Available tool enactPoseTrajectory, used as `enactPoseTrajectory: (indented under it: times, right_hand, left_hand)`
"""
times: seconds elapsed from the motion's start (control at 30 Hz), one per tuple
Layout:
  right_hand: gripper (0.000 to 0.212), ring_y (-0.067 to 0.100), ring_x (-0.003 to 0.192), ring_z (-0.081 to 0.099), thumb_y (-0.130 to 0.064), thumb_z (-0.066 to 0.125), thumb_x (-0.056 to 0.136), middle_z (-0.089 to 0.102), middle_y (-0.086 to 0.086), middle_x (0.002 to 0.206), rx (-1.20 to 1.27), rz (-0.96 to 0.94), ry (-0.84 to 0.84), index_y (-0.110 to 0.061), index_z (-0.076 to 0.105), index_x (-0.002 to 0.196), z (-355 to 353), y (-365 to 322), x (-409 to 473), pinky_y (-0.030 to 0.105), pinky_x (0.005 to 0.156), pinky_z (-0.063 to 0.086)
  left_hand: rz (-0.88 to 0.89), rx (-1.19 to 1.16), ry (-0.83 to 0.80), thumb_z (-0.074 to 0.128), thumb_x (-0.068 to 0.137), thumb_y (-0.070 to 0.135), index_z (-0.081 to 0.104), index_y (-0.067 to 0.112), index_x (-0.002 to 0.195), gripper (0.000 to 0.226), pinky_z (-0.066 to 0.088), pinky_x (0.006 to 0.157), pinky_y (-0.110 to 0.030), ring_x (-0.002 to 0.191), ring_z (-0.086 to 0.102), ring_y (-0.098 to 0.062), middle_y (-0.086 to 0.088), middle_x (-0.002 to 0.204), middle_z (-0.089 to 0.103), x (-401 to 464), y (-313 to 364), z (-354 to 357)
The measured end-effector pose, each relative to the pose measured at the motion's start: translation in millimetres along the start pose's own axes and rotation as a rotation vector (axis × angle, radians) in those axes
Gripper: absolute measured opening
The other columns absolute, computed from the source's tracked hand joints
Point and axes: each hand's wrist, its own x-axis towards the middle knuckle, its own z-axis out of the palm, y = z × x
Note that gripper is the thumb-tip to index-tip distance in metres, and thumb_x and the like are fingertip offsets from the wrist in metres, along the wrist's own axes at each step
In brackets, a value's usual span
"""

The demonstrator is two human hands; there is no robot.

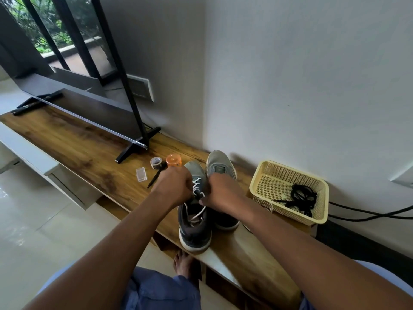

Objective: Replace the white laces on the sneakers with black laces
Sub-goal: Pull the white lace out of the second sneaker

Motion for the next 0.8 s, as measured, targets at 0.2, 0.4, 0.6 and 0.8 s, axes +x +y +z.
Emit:
enactPoseTrajectory:
  times: [0.2,0.4,0.6,0.8]
  right_hand:
    - [0.010,0.015,0.067,0.068,-0.025,0.072,0.084,0.068,-0.004,0.075,0.070,0.066,-0.066,-0.020,0.065,0.089,-10.0,3.1,3.2,0.023,0.047,0.038]
    - [0.028,0.020,0.080,0.066,-0.053,0.073,0.083,0.062,-0.009,0.080,-0.015,-0.065,-0.013,-0.027,0.063,0.091,1.8,-2.3,-7.4,0.027,0.057,0.041]
    - [0.017,0.029,0.086,0.071,-0.037,0.068,0.087,0.072,0.002,0.091,-0.036,-0.085,0.123,-0.023,0.069,0.096,10.5,-5.9,-12.0,0.036,0.065,0.055]
    - [0.016,0.027,0.081,0.068,-0.033,0.070,0.084,0.067,-0.001,0.085,-0.019,-0.042,0.076,-0.023,0.067,0.095,8.5,-2.8,-6.5,0.032,0.061,0.051]
  left_hand:
    - [-0.003,-0.096,-0.052,0.077,0.087,0.020,0.068,0.031,0.079,0.017,0.045,0.064,-0.022,0.088,0.067,-0.013,0.006,0.095,0.070,6.3,-9.6,-0.3]
    - [0.022,-0.075,-0.207,0.078,0.088,0.024,0.069,0.029,0.101,0.016,0.062,0.074,-0.029,0.089,0.072,-0.015,0.002,0.106,0.070,5.9,-4.6,-4.2]
    - [0.055,0.008,-0.116,0.077,0.089,0.026,0.075,0.022,0.105,0.016,0.059,0.082,-0.034,0.101,0.068,-0.021,-0.001,0.109,0.071,6.6,4.4,-1.5]
    - [-0.092,-0.198,-0.094,0.055,0.099,0.016,0.064,0.016,0.095,0.010,0.055,0.074,-0.034,0.093,0.069,-0.025,-0.008,0.102,0.071,9.9,-6.4,1.9]
